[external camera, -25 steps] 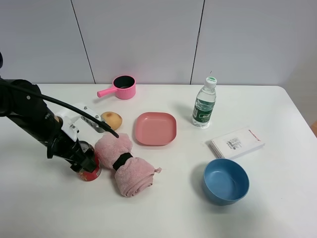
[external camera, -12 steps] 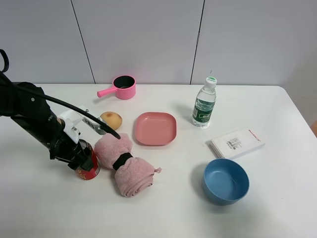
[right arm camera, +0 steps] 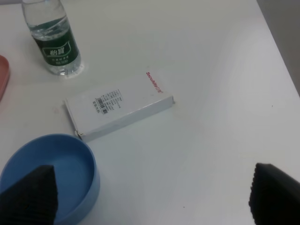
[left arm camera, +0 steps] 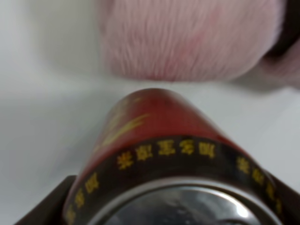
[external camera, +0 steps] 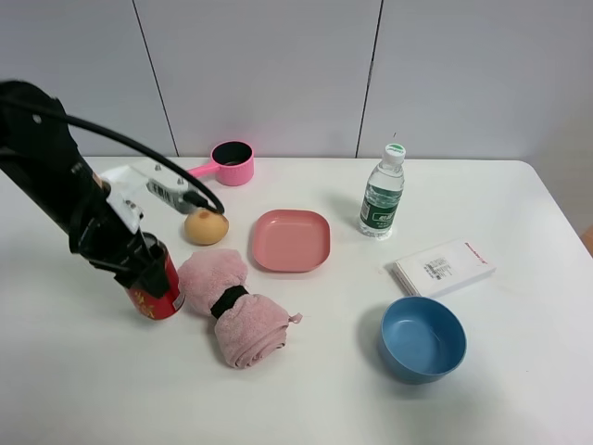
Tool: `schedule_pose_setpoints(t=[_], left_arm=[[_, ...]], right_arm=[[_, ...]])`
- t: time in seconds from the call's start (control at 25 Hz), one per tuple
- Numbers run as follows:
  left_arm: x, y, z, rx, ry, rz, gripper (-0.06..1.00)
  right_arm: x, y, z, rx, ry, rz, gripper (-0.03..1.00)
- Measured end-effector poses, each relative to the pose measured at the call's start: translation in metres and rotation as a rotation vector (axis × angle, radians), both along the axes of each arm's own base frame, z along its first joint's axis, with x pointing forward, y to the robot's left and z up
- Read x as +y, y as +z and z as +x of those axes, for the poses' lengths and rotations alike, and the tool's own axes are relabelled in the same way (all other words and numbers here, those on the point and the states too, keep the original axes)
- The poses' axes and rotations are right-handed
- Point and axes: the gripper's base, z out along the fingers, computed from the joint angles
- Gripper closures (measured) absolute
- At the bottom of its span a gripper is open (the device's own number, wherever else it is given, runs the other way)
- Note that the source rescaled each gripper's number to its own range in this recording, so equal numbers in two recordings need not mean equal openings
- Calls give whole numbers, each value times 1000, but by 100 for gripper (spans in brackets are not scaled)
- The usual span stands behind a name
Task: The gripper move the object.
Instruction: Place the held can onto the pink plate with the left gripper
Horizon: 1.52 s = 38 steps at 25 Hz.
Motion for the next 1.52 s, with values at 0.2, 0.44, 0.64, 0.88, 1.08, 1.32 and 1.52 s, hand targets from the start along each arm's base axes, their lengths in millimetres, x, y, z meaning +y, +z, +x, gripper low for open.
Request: schedule_pose_setpoints(t=[0.2,0.44,0.64,0.88,1.08,1.32,1.52], left_arm=[[-13,61,0,-73,-33,-37,94],[-69,110,-23,-187,-256,-104,94],[-106,119,-38,-215,-373,-142,94],[-142,94,-42,-151,-450,-74,94],[-172,88,-51,-144,-519,-68,94],[-204,106,-47,-194,-569,-93,94],[-224,107,-31,-196,-581,-63,94]], right_arm=[[0,0,0,0,0,0,-3],[0,0,0,0,0,0,-3],[0,0,0,0,0,0,-3],[0,0,0,0,0,0,-3],[0,0,0,0,0,0,-3],[0,0,0,0,0,0,-3],[0,0,0,0,0,0,-3]])
